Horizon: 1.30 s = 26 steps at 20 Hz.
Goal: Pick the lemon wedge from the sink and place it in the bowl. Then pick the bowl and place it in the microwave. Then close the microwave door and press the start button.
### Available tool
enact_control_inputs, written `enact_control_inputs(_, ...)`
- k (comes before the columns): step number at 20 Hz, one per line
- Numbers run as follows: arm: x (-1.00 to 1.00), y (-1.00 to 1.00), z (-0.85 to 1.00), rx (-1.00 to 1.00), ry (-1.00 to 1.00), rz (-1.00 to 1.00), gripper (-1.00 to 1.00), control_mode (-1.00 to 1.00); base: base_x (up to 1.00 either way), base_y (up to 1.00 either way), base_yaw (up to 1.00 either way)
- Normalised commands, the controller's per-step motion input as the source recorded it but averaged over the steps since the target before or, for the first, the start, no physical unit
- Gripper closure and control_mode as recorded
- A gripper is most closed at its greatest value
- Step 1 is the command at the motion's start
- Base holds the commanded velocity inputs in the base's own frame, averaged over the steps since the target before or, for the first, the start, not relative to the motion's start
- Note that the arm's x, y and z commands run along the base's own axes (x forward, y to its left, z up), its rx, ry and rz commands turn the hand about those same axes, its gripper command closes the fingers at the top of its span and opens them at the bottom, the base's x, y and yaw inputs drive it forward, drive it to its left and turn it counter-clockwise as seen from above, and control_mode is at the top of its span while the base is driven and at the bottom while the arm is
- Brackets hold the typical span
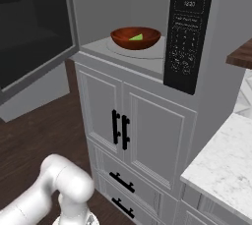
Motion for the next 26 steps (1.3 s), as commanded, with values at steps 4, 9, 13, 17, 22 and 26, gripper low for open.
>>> enact_control_inputs(4,0.05,-1.00,0.50,0.26,-0.01,0.00,-1.00,-1.00,0.00,0.00,0.00)
enact_control_inputs(9,0.18,-1.00,0.54,0.26,-0.01,0.03,-1.00,-1.00,0.00,0.00,0.00)
enact_control_inputs(13,0.22,-1.00,0.59,0.26,-0.02,0.04,-1.00,-1.00,0.00,0.00,0.00)
enact_control_inputs(17,0.46,-0.97,0.50,0.19,0.00,0.00,-1.00,-1.00,0.00,0.00,0.00)
enact_control_inputs(22,0.64,-0.92,0.43,0.07,0.00,-0.06,-1.00,-1.00,0.00,0.00,0.00)
enact_control_inputs(26,0.87,-0.89,0.29,0.07,0.00,-0.07,-1.00,-1.00,0.00,0.00,0.00)
